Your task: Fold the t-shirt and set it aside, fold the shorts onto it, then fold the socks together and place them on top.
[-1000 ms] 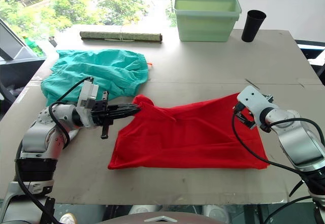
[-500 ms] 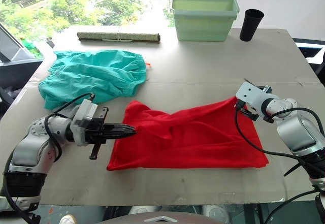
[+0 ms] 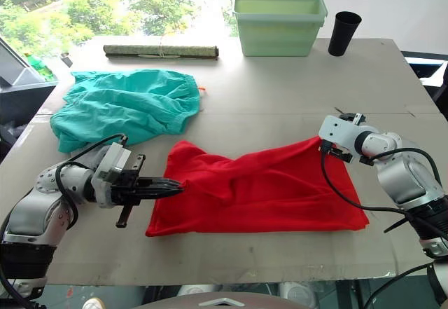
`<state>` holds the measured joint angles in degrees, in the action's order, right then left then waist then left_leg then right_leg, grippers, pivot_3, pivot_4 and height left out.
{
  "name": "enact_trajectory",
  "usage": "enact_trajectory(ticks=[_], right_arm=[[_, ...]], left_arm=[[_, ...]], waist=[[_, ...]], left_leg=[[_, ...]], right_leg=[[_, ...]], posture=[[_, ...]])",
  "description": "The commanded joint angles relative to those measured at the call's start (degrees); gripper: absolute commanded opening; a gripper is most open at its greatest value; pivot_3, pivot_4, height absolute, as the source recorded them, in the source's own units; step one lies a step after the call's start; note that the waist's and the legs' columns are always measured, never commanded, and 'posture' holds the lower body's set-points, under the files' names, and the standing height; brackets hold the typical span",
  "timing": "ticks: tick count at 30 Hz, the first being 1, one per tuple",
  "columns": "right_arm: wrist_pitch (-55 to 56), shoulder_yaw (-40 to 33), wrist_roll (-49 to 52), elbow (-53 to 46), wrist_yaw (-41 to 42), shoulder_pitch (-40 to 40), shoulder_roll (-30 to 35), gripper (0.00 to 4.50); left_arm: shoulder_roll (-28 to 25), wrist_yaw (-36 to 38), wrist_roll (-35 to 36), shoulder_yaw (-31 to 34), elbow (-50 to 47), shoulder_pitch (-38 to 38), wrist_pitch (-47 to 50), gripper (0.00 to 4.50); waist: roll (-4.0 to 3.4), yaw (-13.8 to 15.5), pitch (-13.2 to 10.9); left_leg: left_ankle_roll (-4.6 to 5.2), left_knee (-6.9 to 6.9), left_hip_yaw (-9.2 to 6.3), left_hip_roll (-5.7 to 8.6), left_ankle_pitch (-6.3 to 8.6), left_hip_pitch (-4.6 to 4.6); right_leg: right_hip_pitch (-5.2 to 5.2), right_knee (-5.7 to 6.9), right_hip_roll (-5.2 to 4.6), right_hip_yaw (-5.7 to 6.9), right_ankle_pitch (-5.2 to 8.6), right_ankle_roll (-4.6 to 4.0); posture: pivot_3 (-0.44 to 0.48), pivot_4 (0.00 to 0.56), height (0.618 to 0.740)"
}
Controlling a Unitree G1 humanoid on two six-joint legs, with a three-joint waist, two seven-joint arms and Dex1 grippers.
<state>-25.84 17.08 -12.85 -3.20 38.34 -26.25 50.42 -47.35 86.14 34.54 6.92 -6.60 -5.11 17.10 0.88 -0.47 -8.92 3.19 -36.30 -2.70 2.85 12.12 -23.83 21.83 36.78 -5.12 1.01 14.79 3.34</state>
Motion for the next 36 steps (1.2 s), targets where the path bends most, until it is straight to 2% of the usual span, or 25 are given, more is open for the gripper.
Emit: enact_trajectory(ticks=[1, 4, 7, 14, 15, 20, 24, 29, 33, 36], right_arm=[[2.5, -1.2, -1.2, -0.1, 0.8, -1.3, -0.4, 4.42], [4.1, -1.1, -1.7, 0.4, 1.9, -1.3, -0.6, 4.42], [4.3, -1.4, -2.1, 0.4, 2.7, -1.3, -0.7, 3.65], [2.6, -3.8, -2.6, -5.2, 5.2, 2.6, 1.8, 0.27], [2.1, -4.2, -2.6, -6.2, 5.4, 3.3, 2.2, 0.07], [-2.1, -7.2, -2.0, -11.1, 6.5, 6.2, 3.0, 0.07], [-7.3, -9.7, -0.5, -15.5, 8.5, 7.8, 3.2, 0.07], [-16.4, -10.5, 1.1, -11.9, 8.1, -1.1, 0.3, 0.07], [-16.4, -8.8, 0.6, -3.4, 6.3, -10.3, -1.9, 0.07], [-14.0, -7.3, -0.4, 1.2, 6.1, -14.4, -1.9, 0.07]], left_arm=[[-0.9, 0.3, 1.3, 2.2, -1.5, 0.1, -0.9, 0.0], [-1.0, 0.5, 1.2, 2.5, -1.6, 0.8, -1.2, 0.0], [-0.8, 0.1, 1.1, 2.8, -1.6, 0.8, -1.5, 0.0], [0.0, -1.0, 1.2, 3.1, -0.8, 0.2, -2.0, 0.0], [0.2, -1.4, 1.2, 3.1, -0.7, -0.2, -2.0, 0.0], [2.1, -4.6, 1.3, 2.7, 0.4, -3.3, -1.1, 0.0], [4.8, -10.9, 1.5, 2.6, 1.9, -8.2, 2.7, 0.0], [13.8, -25.2, -3.0, 0.5, 15.1, -28.0, 5.3, 0.0], [18.7, -32.8, -9.0, 0.2, 30.5, -40.9, -0.3, 0.0], [21.0, -36.1, -11.5, 0.8, 38.5, -46.9, -4.9, 0.0]], waist=[[0.0, 0.0, 0.0], [-0.01, -0.1, 0.0], [-0.01, 0.0, 0.0], [-0.01, 0.1, 0.0], [-0.01, 0.1, 0.0], [-0.02, 0.2, 0.0], [-0.02, 0.8, 0.0], [0.02, 1.5, -0.1], [0.05, 1.2, 0.0], [0.06, 1.1, -0.1]], left_leg=[[0.0, 0.0, 0.0, 0.0, 0.0, 0.0], [0.0, 0.0, 0.0, 0.0, 0.0, 0.0], [0.0, 0.0, 0.0, 0.0, 0.0, 0.0], [0.0, 0.01, -0.01, 0.0, 0.0, 0.0], [-0.01, 0.01, -0.01, 0.0, 0.0, 0.0], [0.0, 0.01, -0.01, 0.0, 0.0, 0.0], [0.0, -0.01, -0.01, 0.0, 0.0, 0.0], [0.01, -0.18, -0.08, 0.03, -0.01, -0.04], [0.0, -0.23, -0.08, 0.14, -0.03, 0.04], [-0.25, -0.17, -0.02, 0.19, -0.18, -0.02]], right_leg=[[0.0, 0.0, 0.0, 0.0, 0.0, 0.0], [0.0, 0.0, 0.0, -0.01, 0.0, -0.01], [0.0, 0.0, 0.0, 0.0, 0.01, -0.01], [0.0, 0.0, 0.0, 0.0, 0.09, -0.16], [0.0, 0.0, 0.0, 0.0, 0.09, -0.16], [0.0, 0.0, 0.0, 0.0, 0.09, -0.16], [-0.01, 0.0, 0.01, 0.01, -0.01, 0.02], [-0.04, 0.06, 0.09, 0.13, -0.04, 0.05], [-0.13, 0.06, 0.26, 0.3, -0.14, 0.03], [-0.08, 0.06, 0.35, 0.25, -0.14, 0.05]], posture=[[0.0, 0.15, 0.731], [0.0, 0.15, 0.731], [0.0, 0.15, 0.731], [0.0, 0.15, 0.731], [0.0, 0.15, 0.731], [0.0, 0.15, 0.731], [0.0, 0.15, 0.731], [0.0, 0.15, 0.731], [0.0, 0.15, 0.731], [0.0, 0.15, 0.731]])
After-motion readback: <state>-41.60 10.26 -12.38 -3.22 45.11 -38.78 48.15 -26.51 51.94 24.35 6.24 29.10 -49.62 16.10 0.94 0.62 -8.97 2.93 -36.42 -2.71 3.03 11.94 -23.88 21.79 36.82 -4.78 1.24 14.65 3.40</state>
